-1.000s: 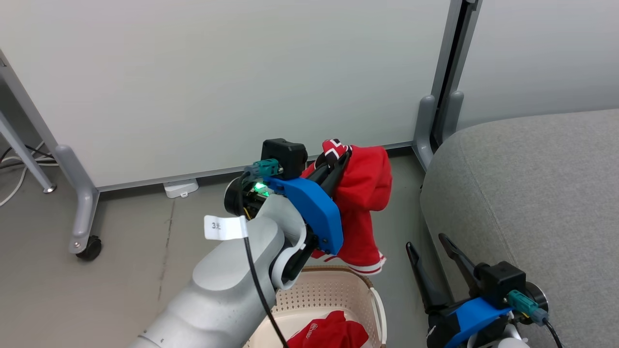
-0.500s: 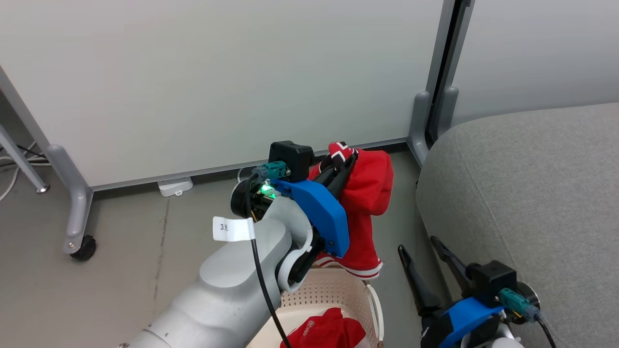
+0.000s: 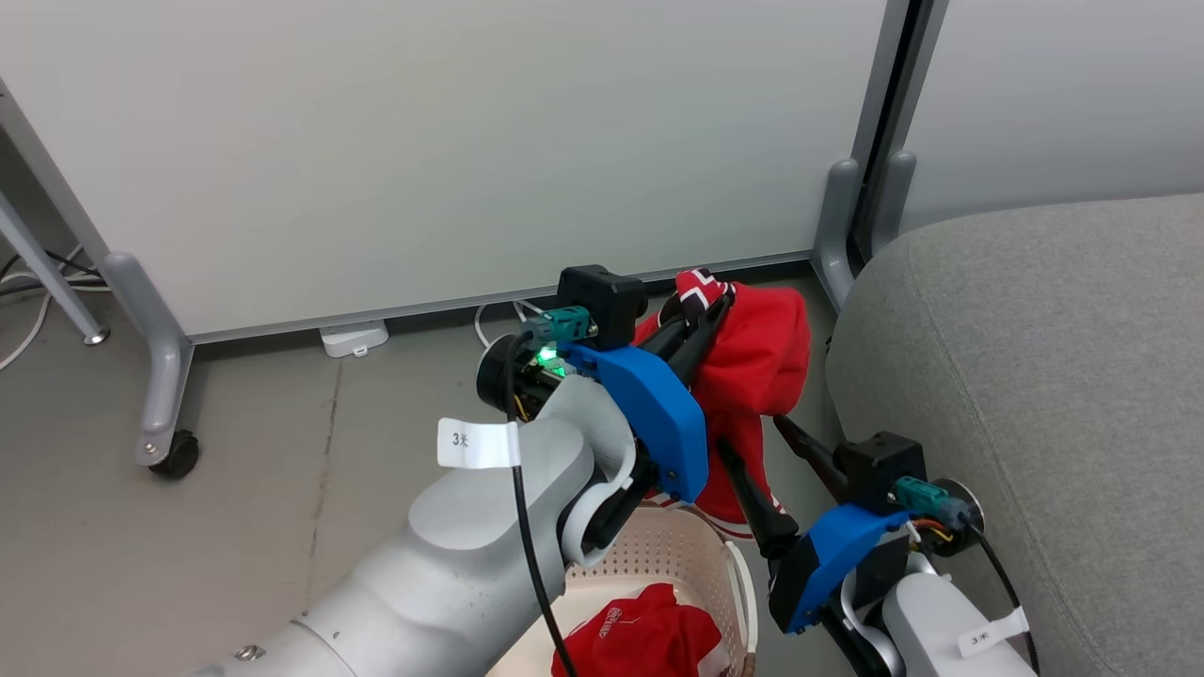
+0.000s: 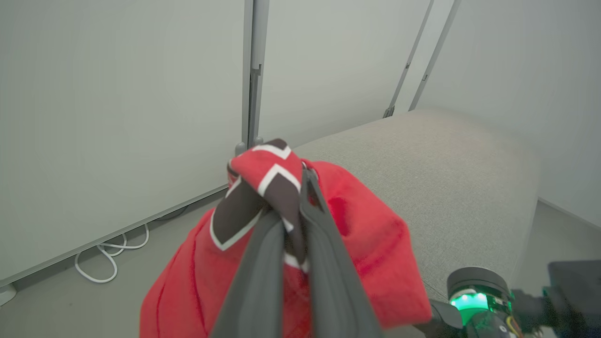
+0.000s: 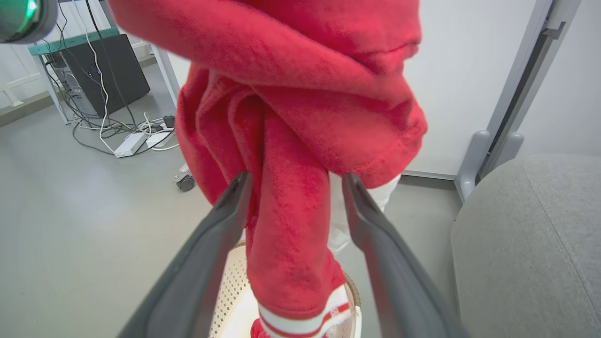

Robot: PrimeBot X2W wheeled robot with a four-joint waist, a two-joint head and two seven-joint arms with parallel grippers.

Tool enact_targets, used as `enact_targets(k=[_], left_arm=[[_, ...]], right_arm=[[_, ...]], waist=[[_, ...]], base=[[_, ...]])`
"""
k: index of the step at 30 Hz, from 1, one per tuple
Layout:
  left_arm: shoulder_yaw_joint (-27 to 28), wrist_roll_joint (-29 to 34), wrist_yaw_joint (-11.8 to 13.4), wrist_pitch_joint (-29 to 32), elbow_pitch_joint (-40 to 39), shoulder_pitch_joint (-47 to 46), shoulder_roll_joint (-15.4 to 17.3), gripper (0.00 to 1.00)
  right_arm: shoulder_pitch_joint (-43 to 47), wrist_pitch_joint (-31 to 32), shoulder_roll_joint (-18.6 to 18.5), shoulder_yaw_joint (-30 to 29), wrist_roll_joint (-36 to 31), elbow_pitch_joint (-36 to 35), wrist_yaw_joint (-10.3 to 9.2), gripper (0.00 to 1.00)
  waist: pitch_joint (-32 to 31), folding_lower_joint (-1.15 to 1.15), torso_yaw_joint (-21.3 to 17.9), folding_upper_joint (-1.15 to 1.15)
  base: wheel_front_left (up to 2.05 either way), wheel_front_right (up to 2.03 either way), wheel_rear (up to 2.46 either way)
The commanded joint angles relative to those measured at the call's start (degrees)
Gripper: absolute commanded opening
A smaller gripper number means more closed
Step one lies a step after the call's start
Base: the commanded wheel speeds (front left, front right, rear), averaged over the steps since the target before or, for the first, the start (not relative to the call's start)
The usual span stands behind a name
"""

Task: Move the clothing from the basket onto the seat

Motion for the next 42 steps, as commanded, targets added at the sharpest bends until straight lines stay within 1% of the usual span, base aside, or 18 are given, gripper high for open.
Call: enact_targets(k=[1,9,14,15,16,17,27,41,42], left_arm=[[-0.48,-0.42,-0.12,-0.49,-0.46,-1.14,-0.01,0.00],[-3.27,-2.62,0.00,-1.13,-2.26,-2.68,0.00,0.00],[-4.87,-3.80,0.26,-1.59,-2.68,-3.28,-0.01,0.00],[-5.11,-3.97,0.32,-1.70,-2.68,-3.36,-0.01,0.00],[-5.31,-4.23,0.31,-1.81,-2.62,-3.45,-0.02,0.00],[-5.49,-4.42,0.30,-1.99,-2.47,-3.52,-0.03,0.00],[-6.68,-5.99,0.20,-3.37,0.53,-3.39,-0.01,0.00],[-7.62,-7.50,0.12,-4.21,2.62,-3.26,0.00,0.00],[-7.77,-7.41,0.11,-4.39,2.70,-3.33,-0.01,0.39]], right_arm=[[-1.84,-0.70,-0.20,0.53,0.65,1.82,0.01,1.00],[-9.55,-3.07,-0.19,5.09,4.81,12.21,0.01,1.00],[-13.19,-4.67,-0.19,9.44,8.07,16.77,0.01,1.00],[-13.73,-4.92,-0.19,10.15,8.65,17.51,0.01,0.50],[-14.30,-5.15,-0.21,10.88,9.18,18.07,0.01,0.26],[-14.68,-5.40,-0.20,11.46,9.69,18.59,0.01,0.00],[-15.74,-8.07,-0.19,12.72,9.56,21.61,0.01,0.00],[-14.66,-8.68,-0.19,12.46,9.01,21.48,0.01,0.00],[-14.55,-8.69,-0.19,12.44,8.99,21.43,0.01,0.00]], waist=[[0.14,0.00,0.31,0.00],[0.44,0.00,1.36,0.00],[0.35,0.00,1.84,0.00],[0.31,0.00,1.88,0.00],[0.25,0.00,1.91,0.00],[0.18,0.00,1.91,0.00],[-0.69,0.00,0.66,0.00],[-1.55,0.00,-0.12,0.00],[-1.58,0.00,-0.14,0.00]], base=[[0.00,0.00,0.00],[0.00,0.00,0.00],[0.00,0.00,0.00],[0.00,0.00,0.00],[0.00,0.00,0.00],[0.00,0.00,0.00],[0.00,0.00,0.00],[0.00,0.00,0.00],[0.00,0.00,0.00]])
